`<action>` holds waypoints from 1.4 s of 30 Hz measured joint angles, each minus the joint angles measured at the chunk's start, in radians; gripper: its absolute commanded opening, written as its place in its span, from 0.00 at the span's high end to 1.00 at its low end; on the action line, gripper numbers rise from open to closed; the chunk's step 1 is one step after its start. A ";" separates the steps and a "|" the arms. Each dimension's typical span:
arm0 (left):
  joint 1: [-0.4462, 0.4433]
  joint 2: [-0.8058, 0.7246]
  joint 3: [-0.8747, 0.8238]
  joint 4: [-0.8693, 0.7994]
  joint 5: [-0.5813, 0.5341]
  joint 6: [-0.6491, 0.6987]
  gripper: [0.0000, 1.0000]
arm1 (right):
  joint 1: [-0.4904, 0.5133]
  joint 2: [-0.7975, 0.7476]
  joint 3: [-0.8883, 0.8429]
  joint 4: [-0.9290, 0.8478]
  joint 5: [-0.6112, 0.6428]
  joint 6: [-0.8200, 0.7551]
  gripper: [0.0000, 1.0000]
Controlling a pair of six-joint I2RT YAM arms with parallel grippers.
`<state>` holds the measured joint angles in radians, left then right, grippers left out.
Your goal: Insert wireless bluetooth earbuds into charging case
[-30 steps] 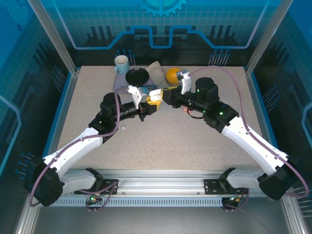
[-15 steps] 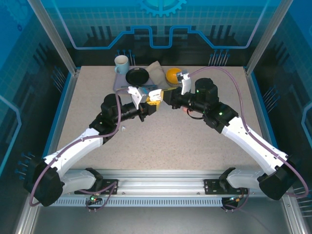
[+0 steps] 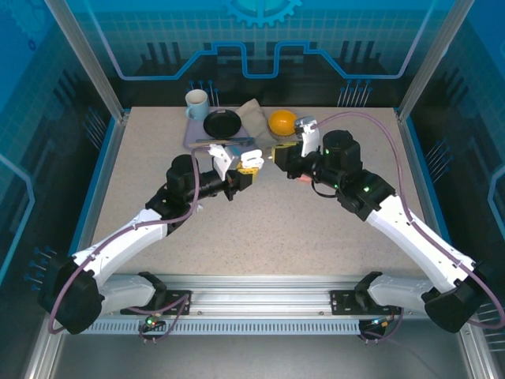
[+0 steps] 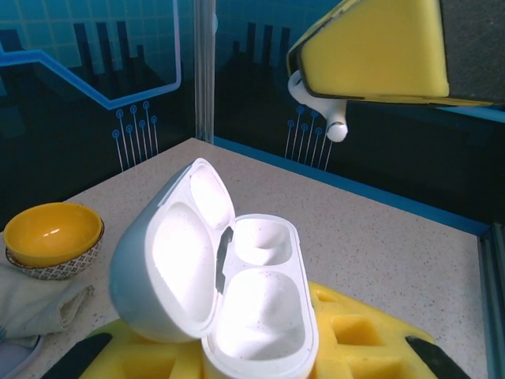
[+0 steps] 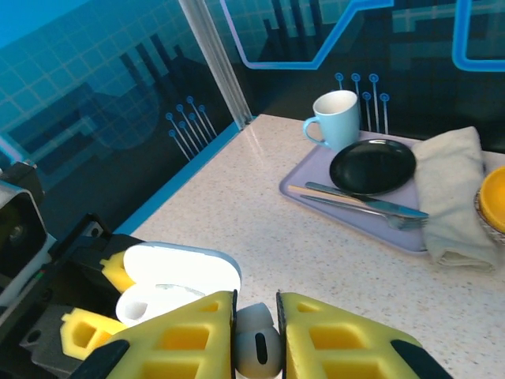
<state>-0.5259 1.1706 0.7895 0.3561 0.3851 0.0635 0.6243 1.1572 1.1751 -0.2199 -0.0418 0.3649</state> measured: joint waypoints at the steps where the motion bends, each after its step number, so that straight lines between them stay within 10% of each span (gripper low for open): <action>1: 0.000 -0.003 -0.003 -0.009 -0.004 0.000 1.00 | -0.001 -0.006 -0.012 -0.006 0.014 -0.008 0.81; 19: -0.001 -0.200 -0.067 -0.092 -0.091 0.018 1.00 | -0.036 0.126 -0.441 0.050 0.134 -0.042 0.83; 42: -0.001 -0.234 -0.068 -0.142 -0.131 0.022 1.00 | -0.040 0.718 -0.051 -0.087 -0.084 -0.370 0.72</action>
<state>-0.5266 0.9367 0.7212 0.2142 0.2539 0.0856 0.5846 1.8751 1.1236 -0.3065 -0.1257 -0.0055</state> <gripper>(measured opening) 0.239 0.233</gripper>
